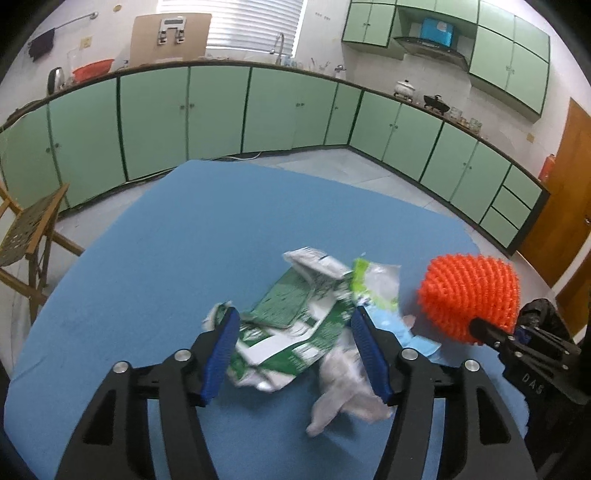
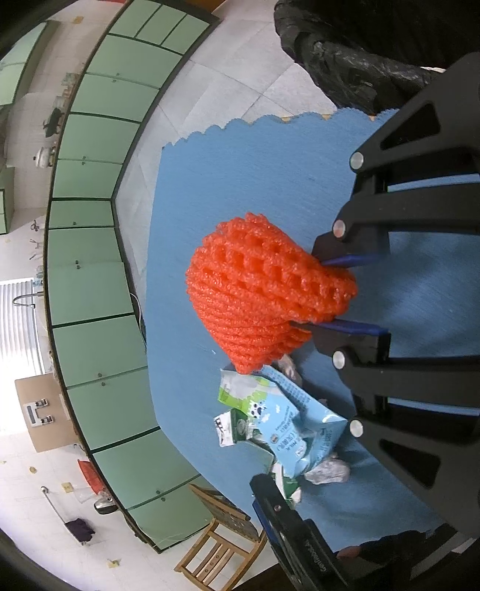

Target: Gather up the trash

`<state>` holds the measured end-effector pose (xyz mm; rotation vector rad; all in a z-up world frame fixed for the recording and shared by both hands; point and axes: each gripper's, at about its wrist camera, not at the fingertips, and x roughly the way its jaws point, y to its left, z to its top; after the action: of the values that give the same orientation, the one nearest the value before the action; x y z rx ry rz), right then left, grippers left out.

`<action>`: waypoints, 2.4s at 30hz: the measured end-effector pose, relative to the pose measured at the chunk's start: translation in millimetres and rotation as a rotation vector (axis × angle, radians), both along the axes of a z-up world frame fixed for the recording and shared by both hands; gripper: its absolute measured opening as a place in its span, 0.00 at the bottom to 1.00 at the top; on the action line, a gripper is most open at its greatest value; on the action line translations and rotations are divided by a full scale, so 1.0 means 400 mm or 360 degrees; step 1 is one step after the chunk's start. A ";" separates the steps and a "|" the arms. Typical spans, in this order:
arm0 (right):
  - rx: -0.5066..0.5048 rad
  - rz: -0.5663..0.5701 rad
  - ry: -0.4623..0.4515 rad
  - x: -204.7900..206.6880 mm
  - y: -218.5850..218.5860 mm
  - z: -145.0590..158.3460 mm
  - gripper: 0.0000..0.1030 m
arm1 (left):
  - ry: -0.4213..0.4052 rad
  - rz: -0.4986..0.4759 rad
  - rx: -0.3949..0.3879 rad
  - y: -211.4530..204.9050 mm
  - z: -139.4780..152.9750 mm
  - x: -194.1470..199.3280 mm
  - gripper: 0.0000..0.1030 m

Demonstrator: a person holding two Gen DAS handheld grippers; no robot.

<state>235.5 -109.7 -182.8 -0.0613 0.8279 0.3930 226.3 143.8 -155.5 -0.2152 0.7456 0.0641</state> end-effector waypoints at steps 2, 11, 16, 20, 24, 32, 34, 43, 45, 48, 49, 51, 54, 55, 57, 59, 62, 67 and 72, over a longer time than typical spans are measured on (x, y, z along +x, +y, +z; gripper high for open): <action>0.0002 -0.0005 -0.0008 0.006 -0.002 0.002 0.22 | -0.0017 -0.0018 -0.0007 -0.016 0.007 0.016 0.60; 0.0020 -0.0024 -0.0015 0.018 -0.007 0.003 0.22 | 0.0086 -0.0064 0.0028 -0.030 -0.051 0.032 0.59; 0.0023 -0.0010 -0.0007 0.016 0.004 0.002 0.22 | 0.0122 -0.0039 0.0065 0.008 -0.068 0.031 0.58; 0.0018 0.0000 -0.0002 0.018 0.004 0.001 0.22 | 0.0114 -0.0036 0.0086 0.036 -0.058 0.039 0.58; 0.0016 0.0002 0.0006 0.027 0.001 0.001 0.22 | 0.0098 -0.0026 0.0010 0.046 -0.041 0.039 0.59; 0.0013 -0.0004 0.0010 0.035 -0.002 0.000 0.22 | 0.0080 -0.0077 0.0023 -0.017 -0.033 0.064 0.61; 0.0015 -0.0011 0.0012 0.035 -0.001 0.000 0.22 | 0.0102 -0.0064 0.0059 -0.032 -0.040 0.081 0.61; 0.0020 -0.0028 0.0023 0.040 0.011 -0.007 0.22 | 0.0222 0.0002 0.0079 -0.016 -0.084 0.114 0.64; 0.0018 -0.0026 0.0023 0.040 0.016 -0.009 0.23 | 0.0221 -0.0004 0.0104 -0.015 -0.086 0.110 0.64; 0.0015 -0.0021 0.0033 0.042 0.017 -0.014 0.23 | 0.0218 -0.0009 0.0099 -0.012 -0.088 0.113 0.64; 0.0013 -0.0019 0.0034 0.043 0.019 -0.015 0.23 | 0.0215 -0.0007 0.0098 -0.012 -0.090 0.115 0.64; 0.0007 -0.0012 0.0036 0.047 0.020 -0.014 0.23 | 0.0207 -0.0004 0.0084 -0.009 -0.091 0.115 0.59; 0.0011 -0.0002 0.0032 0.051 0.020 -0.008 0.23 | 0.0149 0.0007 0.0058 -0.002 -0.079 0.107 0.50; 0.0009 0.0000 0.0028 0.051 0.018 -0.007 0.23 | 0.0127 0.0010 0.0064 -0.001 -0.074 0.103 0.48; 0.0011 0.0004 0.0017 0.048 0.017 -0.001 0.22 | 0.0075 0.0012 0.0080 -0.002 -0.058 0.091 0.39; 0.0015 0.0010 0.0003 0.040 0.015 0.001 0.22 | 0.0035 0.0025 0.0076 0.004 -0.042 0.082 0.36; 0.0023 0.0016 -0.0022 0.030 0.013 0.012 0.22 | 0.0008 0.0032 0.0031 0.021 -0.030 0.071 0.33; 0.0026 0.0017 -0.0053 0.009 0.005 0.029 0.21 | -0.0065 0.0016 0.0069 0.015 0.001 0.040 0.15; 0.0036 0.0022 -0.0090 -0.013 -0.002 0.057 0.21 | -0.0082 0.0011 0.0040 0.021 0.020 0.030 0.14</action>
<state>230.1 -110.5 -159.8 -0.0569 0.7675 0.4117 238.2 152.1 -147.4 -0.1945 0.6922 0.0740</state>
